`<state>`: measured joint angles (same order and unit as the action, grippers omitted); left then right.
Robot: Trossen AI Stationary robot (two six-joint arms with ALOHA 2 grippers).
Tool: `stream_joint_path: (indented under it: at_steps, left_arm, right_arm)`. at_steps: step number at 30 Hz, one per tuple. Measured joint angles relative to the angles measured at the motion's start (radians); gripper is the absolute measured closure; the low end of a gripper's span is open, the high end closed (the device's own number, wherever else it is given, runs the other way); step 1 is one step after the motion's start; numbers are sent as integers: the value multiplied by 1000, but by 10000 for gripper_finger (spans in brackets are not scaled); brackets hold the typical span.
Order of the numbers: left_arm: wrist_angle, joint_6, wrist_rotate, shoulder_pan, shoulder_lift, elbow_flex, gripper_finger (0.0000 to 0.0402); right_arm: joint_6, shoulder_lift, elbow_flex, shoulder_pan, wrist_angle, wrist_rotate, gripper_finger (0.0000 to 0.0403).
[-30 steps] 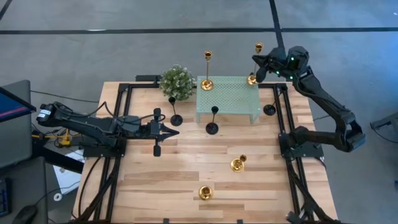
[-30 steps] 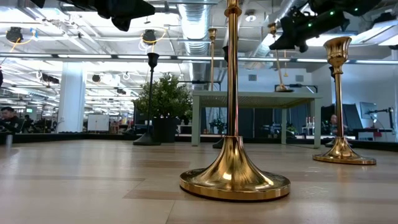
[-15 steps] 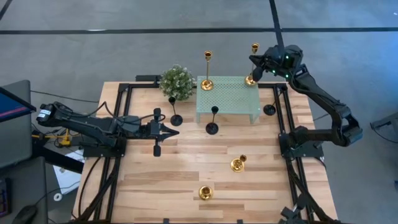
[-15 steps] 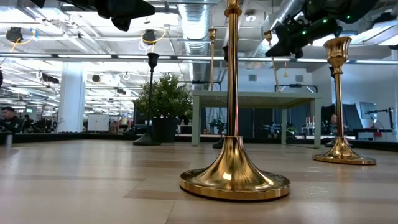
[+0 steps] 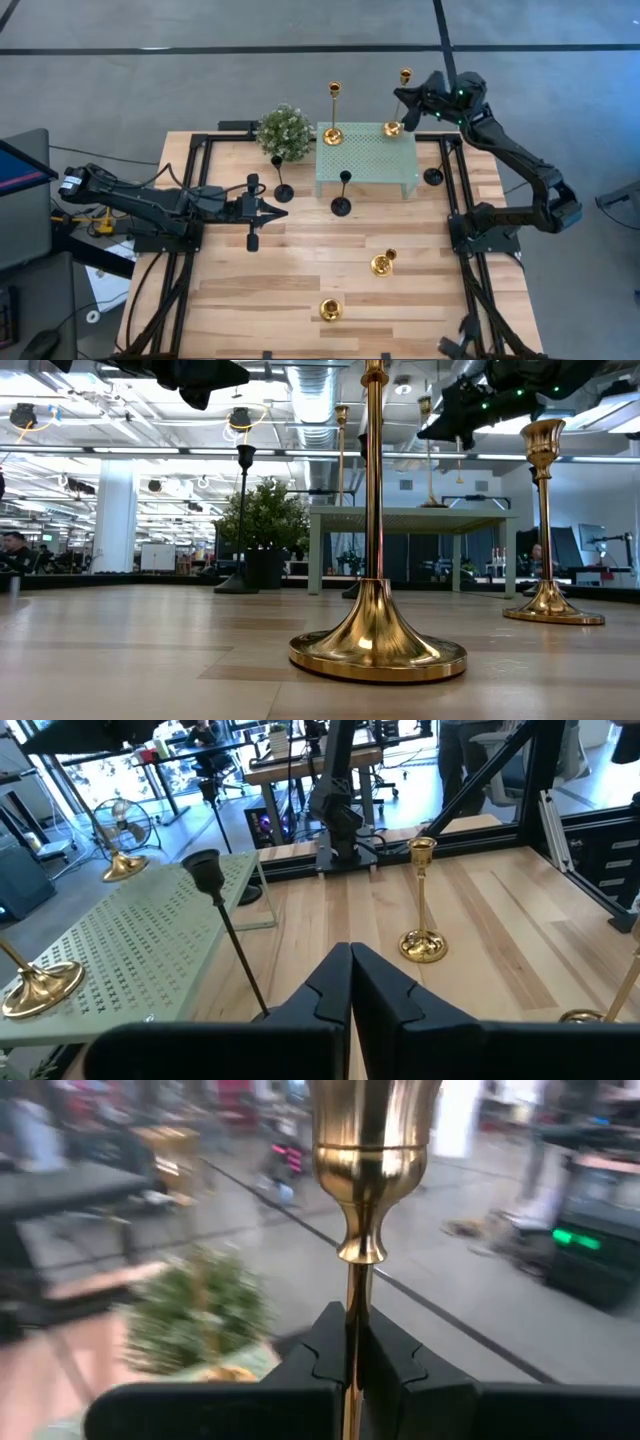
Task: Pick & Place candle stick holders
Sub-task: Put the gold candle holder on the shelf
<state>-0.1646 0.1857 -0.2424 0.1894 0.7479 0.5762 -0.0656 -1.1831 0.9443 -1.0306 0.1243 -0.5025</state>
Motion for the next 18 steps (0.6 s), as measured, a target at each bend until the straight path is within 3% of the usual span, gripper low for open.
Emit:
stream_joint_path:
  at_steps: [11, 18]
  left_arm:
    - [0, 1, 0, 0, 0, 0, 395]
    - [0, 1, 0, 0, 0, 0, 392]
  right_arm:
    - [15, -83, 0, 144, 139, -13, 402]
    - [41, -137, 16, 166, 206, -15, 402]
